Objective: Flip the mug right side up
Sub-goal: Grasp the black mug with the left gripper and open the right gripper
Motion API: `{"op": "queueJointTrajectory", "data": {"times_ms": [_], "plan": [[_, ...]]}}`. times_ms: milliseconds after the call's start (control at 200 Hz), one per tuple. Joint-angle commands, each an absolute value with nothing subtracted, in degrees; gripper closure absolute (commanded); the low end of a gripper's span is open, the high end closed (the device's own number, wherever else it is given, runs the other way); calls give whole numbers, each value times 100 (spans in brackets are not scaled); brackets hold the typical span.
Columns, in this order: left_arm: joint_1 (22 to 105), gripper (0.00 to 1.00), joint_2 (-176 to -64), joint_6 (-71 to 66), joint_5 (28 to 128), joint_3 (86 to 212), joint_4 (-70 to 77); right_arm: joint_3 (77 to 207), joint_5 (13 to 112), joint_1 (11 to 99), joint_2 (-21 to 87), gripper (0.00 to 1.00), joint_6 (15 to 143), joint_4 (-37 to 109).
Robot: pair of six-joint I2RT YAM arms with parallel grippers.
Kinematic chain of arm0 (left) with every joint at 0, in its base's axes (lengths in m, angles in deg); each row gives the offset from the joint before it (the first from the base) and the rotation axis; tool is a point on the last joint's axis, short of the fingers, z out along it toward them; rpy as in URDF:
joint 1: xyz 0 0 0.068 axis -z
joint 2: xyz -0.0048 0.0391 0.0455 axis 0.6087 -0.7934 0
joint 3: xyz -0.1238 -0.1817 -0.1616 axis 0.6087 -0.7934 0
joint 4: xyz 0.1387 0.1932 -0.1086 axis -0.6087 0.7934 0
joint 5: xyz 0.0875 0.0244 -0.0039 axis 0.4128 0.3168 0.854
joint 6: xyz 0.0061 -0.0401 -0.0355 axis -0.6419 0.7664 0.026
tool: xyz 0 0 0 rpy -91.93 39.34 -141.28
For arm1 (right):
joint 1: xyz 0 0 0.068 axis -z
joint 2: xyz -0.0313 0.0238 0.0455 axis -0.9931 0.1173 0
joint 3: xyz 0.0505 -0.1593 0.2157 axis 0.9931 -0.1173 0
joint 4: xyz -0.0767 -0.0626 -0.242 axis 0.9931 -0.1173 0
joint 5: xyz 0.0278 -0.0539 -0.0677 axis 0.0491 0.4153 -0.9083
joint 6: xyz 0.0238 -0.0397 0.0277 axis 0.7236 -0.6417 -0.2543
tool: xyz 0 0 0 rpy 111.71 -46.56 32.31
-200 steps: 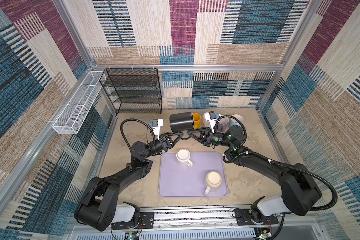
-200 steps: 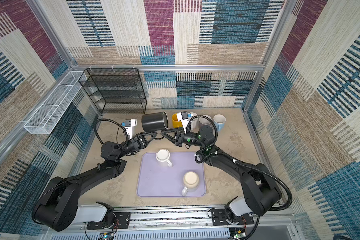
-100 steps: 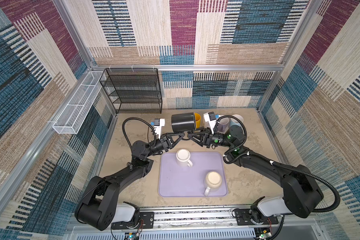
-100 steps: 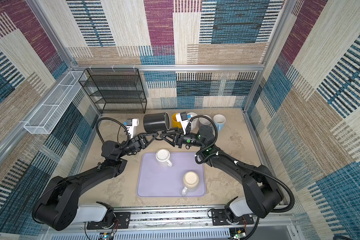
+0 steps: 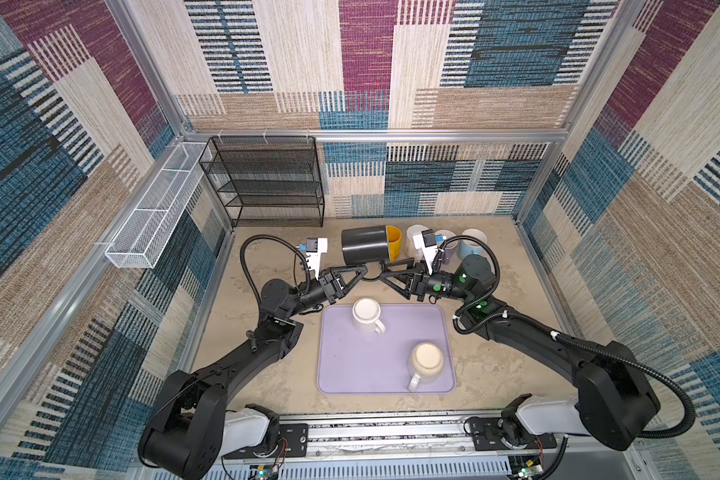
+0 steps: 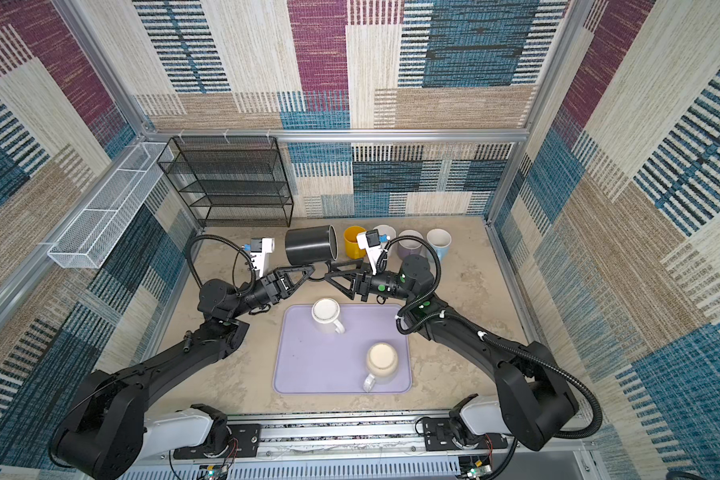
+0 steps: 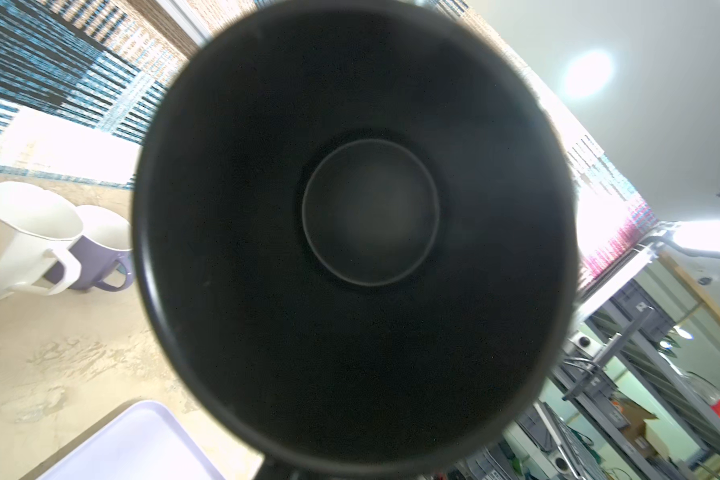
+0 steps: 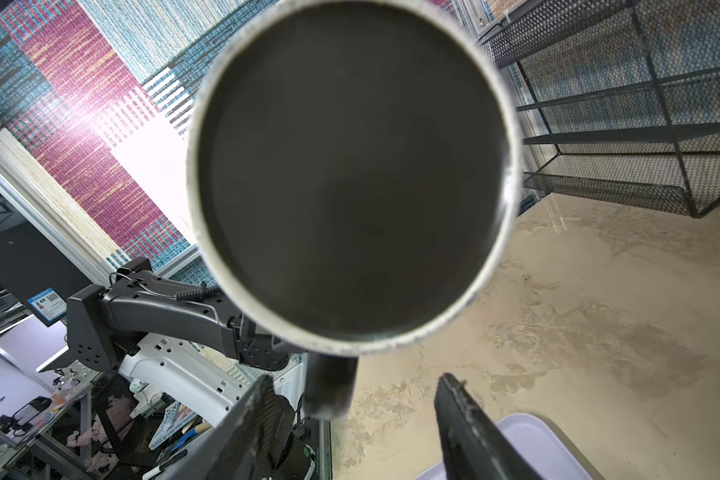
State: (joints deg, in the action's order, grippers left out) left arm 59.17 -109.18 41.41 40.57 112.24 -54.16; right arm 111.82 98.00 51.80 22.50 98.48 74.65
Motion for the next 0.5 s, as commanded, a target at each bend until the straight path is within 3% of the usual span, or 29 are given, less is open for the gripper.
{"op": "queueJointTrajectory", "data": {"times_ms": [0,306,491], "plan": [[5914,100,-10687,3474,4282,11334,-4859,11121,9685,5197,2194,36,9640,7231],[6154,100,-9948,1855,5343,11827,-1614,10949,9624,5241,2143,37,9518,7005],[6721,100,-9920,917,6741,12424,35,10879,9590,5256,2160,37,9499,6954]]}}
